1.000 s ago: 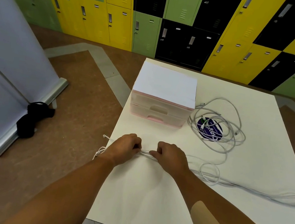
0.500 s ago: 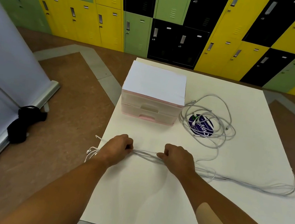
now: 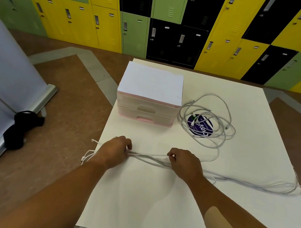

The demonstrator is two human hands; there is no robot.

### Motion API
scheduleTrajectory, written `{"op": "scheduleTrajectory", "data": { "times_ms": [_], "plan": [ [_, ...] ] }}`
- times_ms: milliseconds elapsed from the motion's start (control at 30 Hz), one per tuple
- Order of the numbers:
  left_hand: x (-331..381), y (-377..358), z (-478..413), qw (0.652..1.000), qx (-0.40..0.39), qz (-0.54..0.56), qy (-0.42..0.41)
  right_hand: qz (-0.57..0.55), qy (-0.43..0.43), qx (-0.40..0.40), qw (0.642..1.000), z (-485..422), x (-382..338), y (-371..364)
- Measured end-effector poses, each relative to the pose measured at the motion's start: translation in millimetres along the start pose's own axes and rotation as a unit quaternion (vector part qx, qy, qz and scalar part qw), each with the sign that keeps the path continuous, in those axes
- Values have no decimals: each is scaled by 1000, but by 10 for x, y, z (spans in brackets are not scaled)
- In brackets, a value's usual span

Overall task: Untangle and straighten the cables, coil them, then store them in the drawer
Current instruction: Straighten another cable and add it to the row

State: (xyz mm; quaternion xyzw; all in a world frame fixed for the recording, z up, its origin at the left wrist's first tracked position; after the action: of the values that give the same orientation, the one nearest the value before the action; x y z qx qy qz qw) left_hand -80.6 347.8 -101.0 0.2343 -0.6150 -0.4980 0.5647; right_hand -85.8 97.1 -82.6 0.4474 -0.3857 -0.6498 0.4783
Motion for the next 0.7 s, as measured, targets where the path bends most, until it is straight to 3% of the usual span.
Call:
{"op": "scheduleTrajectory", "data": {
  "times_ms": [367,700],
  "plan": [
    [883,-162,-338,992,-11,36,-117,-36,12,2,999,-22,13,-17],
    [1018,-406,-450,993,-16,101,-66,-90,-5,-36,995,6,198,17]
  ]
}}
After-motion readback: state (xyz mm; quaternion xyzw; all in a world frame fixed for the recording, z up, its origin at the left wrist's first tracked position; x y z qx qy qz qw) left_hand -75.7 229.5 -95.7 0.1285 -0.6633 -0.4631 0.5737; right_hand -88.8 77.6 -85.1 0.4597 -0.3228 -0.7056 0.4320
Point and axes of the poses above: each hand's wrist, its own z-axis away from the middle knuckle, its own y-axis out of the back of the hand, x = y × z, the point moved 6 cm from there along -z, towards the middle knuckle, and after that the axes turned 10 degrees about -y, right-handed, at the moved point
